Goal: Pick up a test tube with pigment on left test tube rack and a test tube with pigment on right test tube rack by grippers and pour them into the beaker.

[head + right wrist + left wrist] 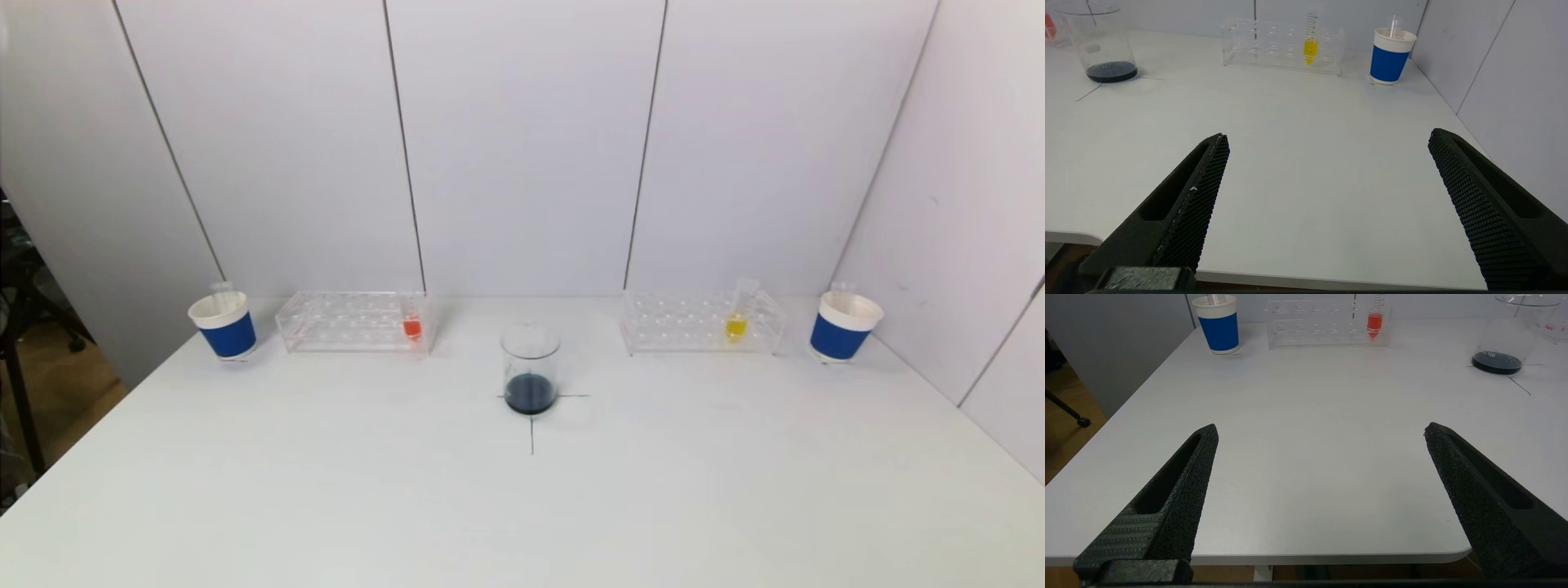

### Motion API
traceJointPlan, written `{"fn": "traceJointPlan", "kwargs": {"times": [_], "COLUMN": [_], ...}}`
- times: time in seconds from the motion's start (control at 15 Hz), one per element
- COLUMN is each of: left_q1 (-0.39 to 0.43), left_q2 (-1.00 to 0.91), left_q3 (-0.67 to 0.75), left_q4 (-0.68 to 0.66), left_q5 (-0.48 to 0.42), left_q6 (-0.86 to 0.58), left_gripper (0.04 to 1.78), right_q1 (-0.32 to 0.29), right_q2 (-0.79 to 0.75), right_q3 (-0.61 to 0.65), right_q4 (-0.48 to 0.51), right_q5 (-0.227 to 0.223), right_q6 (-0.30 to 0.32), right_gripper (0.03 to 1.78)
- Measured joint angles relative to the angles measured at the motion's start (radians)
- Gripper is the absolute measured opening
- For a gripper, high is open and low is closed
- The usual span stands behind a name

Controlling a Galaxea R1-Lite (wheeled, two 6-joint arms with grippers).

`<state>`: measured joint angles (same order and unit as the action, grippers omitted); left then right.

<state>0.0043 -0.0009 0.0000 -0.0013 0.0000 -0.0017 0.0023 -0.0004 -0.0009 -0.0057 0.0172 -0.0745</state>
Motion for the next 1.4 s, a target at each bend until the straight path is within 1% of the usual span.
{"fn": "traceJointPlan", "kwargs": {"times": [0.07, 0.2, 0.27, 0.73, 1.0, 1.13, 1.4], "left_q1": [0.000, 0.000, 0.000, 0.000, 0.000, 0.000, 0.000], "left_q2": [0.000, 0.000, 0.000, 0.000, 0.000, 0.000, 0.000], "left_q3": [0.000, 0.000, 0.000, 0.000, 0.000, 0.000, 0.000], "left_q4": [0.000, 0.000, 0.000, 0.000, 0.000, 0.000, 0.000], "left_q5": [0.000, 0.000, 0.000, 0.000, 0.000, 0.000, 0.000], "left_q6": [0.001, 0.000, 0.000, 0.000, 0.000, 0.001, 0.000], "left_gripper": [1.76, 1.76, 1.76, 1.76, 1.76, 1.76, 1.76], "right_q1": [0.000, 0.000, 0.000, 0.000, 0.000, 0.000, 0.000], "right_q2": [-0.001, -0.001, -0.002, -0.002, -0.002, -0.002, -0.001], "right_q3": [0.001, 0.001, 0.001, 0.001, 0.001, 0.001, 0.001], "right_q4": [0.000, -0.003, -0.003, -0.003, -0.003, -0.005, -0.005], "right_q5": [-0.004, -0.011, -0.013, -0.014, -0.024, -0.037, -0.039], "right_q6": [0.020, 0.086, 0.093, 0.096, 0.106, 0.111, 0.122], "right_gripper": [1.77, 1.77, 1.77, 1.77, 1.77, 1.77, 1.77]}}
